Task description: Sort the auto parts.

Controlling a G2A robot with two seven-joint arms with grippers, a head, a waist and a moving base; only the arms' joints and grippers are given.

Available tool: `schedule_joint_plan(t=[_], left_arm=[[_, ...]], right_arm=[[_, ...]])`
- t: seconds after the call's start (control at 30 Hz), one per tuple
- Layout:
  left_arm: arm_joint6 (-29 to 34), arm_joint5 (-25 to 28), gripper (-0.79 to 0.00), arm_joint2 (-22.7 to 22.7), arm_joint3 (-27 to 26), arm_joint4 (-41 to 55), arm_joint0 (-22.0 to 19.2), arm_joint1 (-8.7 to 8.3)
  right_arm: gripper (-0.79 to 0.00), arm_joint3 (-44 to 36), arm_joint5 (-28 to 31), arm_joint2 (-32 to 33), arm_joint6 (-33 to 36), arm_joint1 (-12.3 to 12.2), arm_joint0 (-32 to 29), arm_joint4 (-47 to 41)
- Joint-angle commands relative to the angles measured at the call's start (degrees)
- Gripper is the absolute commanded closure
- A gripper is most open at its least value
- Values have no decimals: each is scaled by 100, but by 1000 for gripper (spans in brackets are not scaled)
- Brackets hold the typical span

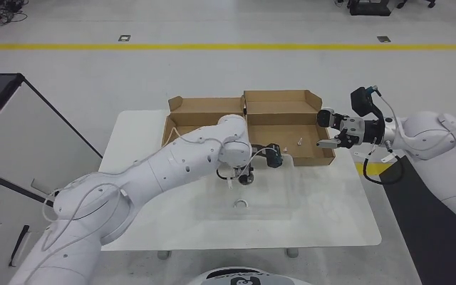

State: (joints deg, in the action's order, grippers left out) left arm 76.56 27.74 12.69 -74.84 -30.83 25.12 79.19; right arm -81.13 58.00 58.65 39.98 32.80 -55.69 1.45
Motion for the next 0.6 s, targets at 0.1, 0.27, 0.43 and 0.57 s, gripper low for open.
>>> schedule_joint_plan(t=[0.1,0.27,0.43,0.57], left_arm=[[190,-192,0,206,-787,212,-126,-358],[99,-101,0,691,-1463,486,-50,-767],[-532,440,0,1586,-1754,730,441,-1215],[-1304,1074,0,2361,-1923,962,1045,-1540]], right_arm=[[-785,0,0,0,0,0,0,0],[-785,0,0,0,0,0,0,0],[-785,0,0,0,0,0,0,0],[-785,0,0,0,0,0,0,0]])
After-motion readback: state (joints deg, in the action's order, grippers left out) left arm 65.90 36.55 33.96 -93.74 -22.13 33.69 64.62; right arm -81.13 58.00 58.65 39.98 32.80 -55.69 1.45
